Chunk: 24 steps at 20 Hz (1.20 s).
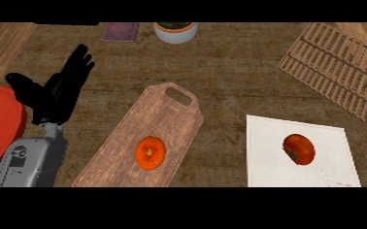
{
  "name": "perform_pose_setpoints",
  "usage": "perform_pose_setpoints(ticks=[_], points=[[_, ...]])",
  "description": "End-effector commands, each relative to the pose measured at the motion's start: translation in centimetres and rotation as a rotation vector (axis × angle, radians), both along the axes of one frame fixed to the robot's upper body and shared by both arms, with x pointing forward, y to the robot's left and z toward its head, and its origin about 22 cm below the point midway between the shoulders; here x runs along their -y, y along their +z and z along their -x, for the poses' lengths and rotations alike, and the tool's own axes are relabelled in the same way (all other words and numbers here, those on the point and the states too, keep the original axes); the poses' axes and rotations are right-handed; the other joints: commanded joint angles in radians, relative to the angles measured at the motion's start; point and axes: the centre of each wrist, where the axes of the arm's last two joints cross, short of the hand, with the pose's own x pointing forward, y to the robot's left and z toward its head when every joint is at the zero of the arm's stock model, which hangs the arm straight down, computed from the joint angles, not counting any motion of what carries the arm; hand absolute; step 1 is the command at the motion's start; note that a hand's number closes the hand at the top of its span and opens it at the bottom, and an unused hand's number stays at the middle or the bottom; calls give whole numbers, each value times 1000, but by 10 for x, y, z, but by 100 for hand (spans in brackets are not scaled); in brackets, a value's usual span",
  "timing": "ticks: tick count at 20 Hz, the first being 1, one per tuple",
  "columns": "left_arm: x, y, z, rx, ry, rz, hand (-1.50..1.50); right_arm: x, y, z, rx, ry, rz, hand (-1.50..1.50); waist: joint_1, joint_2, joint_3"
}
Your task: Pick the can from the placemat and place it in the tiered shelf
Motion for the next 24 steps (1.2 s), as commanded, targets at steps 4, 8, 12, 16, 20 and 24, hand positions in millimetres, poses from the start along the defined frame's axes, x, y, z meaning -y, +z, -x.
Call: perform_pose_setpoints(ticks=[4,8,12,16,20,24], points=[[2,-2,-8,5,2,-2,0,6,2,-4,134,6,-65,-150,-8,1,0],[9,-2,-6,-6,-13,9,0,21,42,9,100,16,-103,-150,7,7,1],[7,-3,4,0,-8,-2,0,42,35,39,-81,89,-209,-150,16,9,4],[8,5,2,15,-4,6,0,55,56,62,-99,83,-185,-150,11,7,5],[-3,-1,2,11,8,8,0,66,59,85,-67,134,-219,-150,-18,8,9],[-3,-3,6,-12,23,14,0,69,72,91,-47,193,-266,-150,-18,0,11]])
